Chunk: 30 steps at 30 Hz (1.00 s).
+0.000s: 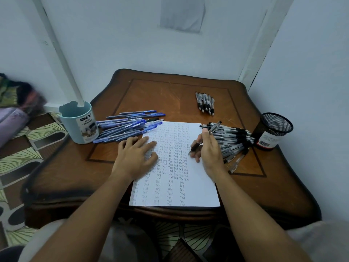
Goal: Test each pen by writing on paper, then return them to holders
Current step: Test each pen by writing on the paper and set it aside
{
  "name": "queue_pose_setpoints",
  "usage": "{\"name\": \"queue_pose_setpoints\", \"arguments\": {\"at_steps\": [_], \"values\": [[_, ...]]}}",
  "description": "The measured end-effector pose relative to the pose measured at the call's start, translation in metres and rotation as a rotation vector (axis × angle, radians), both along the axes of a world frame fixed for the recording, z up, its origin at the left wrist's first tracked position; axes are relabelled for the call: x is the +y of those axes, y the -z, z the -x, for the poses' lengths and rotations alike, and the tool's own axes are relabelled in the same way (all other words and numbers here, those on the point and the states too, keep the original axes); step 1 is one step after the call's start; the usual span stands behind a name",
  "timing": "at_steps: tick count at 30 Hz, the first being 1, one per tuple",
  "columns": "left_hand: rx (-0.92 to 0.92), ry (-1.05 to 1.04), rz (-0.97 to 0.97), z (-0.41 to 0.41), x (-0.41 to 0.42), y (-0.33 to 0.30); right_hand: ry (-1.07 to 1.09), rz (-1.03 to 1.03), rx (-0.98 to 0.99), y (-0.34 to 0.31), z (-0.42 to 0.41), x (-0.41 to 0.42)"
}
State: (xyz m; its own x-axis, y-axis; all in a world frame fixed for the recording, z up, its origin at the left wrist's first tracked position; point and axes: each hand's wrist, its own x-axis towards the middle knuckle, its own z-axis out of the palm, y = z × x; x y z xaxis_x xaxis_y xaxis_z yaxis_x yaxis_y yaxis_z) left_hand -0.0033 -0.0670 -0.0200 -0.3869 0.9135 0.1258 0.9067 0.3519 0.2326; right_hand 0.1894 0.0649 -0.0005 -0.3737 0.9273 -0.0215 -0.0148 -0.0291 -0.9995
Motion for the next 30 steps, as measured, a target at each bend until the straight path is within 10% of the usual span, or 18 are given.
{"name": "queue_pose_setpoints", "arguments": {"at_steps": [21,30], "values": [[-0.013,-0.004,-0.017,-0.004,-0.003,-0.001,-0.093,0.084,0.025,-0.002,-0.002,0.008],[-0.025,0.001,-0.016,-0.002,-0.001,-0.005,-0.042,-0.031,-0.342,-0.054,0.020,0.093]]}}
